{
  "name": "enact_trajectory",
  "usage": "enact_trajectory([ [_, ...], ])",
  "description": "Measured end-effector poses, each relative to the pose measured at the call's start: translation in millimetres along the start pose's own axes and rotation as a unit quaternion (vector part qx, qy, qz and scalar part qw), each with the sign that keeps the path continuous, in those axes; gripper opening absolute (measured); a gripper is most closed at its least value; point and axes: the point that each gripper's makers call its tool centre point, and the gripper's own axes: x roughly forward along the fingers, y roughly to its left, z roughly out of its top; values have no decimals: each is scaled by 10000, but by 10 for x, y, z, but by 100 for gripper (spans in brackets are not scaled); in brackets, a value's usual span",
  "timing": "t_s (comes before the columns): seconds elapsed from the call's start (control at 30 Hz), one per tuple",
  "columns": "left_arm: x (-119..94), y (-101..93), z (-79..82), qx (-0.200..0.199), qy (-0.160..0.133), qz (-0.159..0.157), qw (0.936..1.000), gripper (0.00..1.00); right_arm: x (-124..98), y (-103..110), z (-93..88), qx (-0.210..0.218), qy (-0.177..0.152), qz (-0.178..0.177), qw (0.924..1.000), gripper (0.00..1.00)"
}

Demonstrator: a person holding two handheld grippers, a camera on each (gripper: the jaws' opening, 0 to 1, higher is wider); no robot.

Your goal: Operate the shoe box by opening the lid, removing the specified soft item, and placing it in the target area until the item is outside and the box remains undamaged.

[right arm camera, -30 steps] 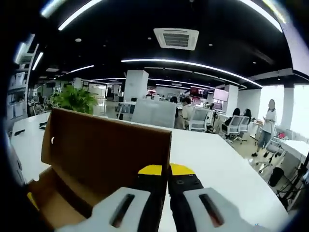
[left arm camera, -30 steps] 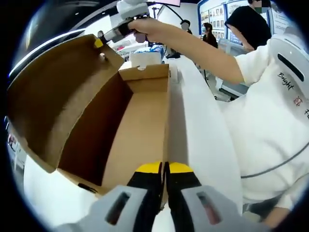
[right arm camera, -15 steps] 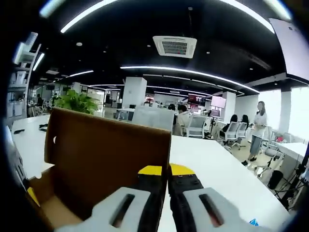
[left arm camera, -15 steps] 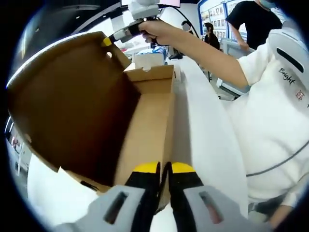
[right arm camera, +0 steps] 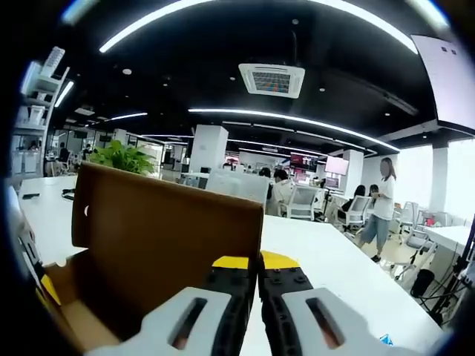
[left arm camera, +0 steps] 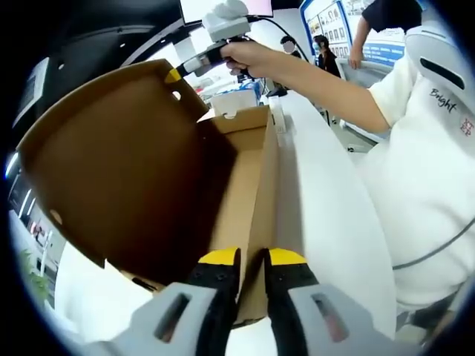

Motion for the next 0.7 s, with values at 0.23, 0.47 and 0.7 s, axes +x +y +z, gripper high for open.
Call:
enact_trajectory([
  [0.23,-6,11,3,41,-72,280,9996,16,-141,18,15,-21,-162,-24,9999,0],
  [0.47,-11,112,-9,-16,-177,575,9982,20,-199,23,14,-25,-268,-37,9996,0],
  [0.7,17,194,0,32,-245,726,9971,21,-216,45,-9,-45,-332,-26,9994,0],
])
